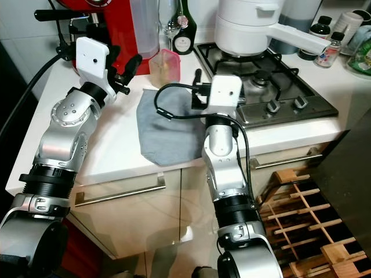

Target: Restocking fridge

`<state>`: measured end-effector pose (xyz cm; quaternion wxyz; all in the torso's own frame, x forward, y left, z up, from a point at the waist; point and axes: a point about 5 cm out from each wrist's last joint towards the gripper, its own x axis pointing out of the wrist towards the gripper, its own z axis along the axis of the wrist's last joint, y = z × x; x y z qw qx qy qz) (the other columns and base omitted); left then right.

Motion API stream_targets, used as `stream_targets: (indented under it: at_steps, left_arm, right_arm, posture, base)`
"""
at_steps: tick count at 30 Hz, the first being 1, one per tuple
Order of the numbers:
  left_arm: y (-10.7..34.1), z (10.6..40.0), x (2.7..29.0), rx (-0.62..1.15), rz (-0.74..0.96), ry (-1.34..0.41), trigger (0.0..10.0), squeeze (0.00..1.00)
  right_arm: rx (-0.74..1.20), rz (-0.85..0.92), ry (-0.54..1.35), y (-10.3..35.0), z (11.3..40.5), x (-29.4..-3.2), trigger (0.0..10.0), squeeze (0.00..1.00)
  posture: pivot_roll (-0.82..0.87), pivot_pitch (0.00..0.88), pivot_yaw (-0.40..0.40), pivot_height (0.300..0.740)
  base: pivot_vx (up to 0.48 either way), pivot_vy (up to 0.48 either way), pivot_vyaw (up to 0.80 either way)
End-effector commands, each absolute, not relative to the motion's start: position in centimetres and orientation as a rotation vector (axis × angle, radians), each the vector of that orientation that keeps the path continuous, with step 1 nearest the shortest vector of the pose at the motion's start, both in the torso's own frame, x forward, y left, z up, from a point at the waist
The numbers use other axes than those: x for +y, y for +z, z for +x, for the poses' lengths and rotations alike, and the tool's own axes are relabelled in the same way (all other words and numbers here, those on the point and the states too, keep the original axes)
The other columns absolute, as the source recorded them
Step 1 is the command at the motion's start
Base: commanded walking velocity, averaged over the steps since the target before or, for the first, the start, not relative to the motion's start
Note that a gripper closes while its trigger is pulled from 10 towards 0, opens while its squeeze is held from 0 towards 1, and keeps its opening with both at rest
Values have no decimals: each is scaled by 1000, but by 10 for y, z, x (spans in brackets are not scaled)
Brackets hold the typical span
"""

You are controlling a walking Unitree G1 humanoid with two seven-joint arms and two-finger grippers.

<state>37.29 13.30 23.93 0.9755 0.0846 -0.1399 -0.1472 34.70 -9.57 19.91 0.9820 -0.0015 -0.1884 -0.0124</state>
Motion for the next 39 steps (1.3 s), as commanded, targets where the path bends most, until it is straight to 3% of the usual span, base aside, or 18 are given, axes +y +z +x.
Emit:
stream_targets:
  at_steps: [1,19,20,28,39]
  left_arm:
    - [237,375,138,-262,174,-274,10000,1000]
    - [237,382,130,-269,185,-286,10000,1000]
    - [237,382,129,-269,171,-291,10000,0]
    - [244,383,130,-312,144,-275,10000,0]
    - [256,383,129,-373,134,-233,10000,0]
  right_arm:
    - [-415,-12,-26,202,343,-97,10000,0]
    - [-414,-76,7,198,338,-99,10000,0]
    - [-416,-78,8,198,337,-100,10000,0]
    - [-414,-80,22,195,336,-103,10000,0]
    - [-415,-86,61,195,340,-98,10000,0]
  posture:
    - [-90,0,33,740]
    - [-137,0,38,740]
    - [-139,0,39,740]
    - [-138,0,31,740]
    - [-114,0,3,740]
  base:
    - [0,0,0]
    - [0,0,-563]
    - [0,0,0]
    - [107,0,0]
    - [319,358,0]
